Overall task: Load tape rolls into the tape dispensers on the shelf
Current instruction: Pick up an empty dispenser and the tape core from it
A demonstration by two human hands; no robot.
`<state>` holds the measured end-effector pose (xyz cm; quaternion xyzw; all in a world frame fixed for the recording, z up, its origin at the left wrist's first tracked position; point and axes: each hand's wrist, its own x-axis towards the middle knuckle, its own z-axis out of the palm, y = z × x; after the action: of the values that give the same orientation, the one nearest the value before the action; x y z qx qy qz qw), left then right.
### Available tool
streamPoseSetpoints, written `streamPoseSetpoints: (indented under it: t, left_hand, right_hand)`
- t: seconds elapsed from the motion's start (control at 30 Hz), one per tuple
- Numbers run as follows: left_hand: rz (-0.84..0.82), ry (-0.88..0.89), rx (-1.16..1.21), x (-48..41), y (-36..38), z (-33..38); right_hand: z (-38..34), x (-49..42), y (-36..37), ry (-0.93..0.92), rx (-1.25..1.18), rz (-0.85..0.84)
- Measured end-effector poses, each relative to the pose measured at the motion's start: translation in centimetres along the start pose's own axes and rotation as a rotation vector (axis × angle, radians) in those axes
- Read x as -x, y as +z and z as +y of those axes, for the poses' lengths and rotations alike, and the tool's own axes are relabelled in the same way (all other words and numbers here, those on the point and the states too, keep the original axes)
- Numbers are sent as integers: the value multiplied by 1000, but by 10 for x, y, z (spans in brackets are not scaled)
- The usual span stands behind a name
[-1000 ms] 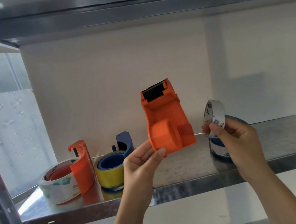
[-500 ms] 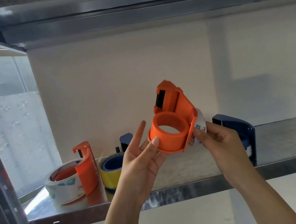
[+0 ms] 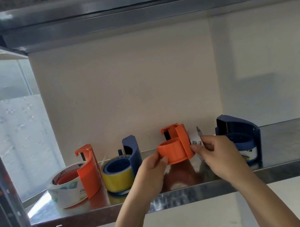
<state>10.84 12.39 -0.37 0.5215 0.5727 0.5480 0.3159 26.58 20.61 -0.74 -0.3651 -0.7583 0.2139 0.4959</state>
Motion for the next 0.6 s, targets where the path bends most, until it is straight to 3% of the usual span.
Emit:
streamPoseSetpoints:
  t: [0.1,0.23,0.47,0.6]
  left_hand:
    - [40,17,-99,-3,2,-2]
    - [151,45,-91,1,2,0]
    - [284,328,-45,16,18,32]
    - [234,343,-8,22,32,45]
  right_hand:
    - [0,3,1,5,14,-26]
    - [-10,7,-9,-11,-15,94]
    - [-26,8,-25,-32,-318,37]
    - [-32,14,-33,-49,-450,22]
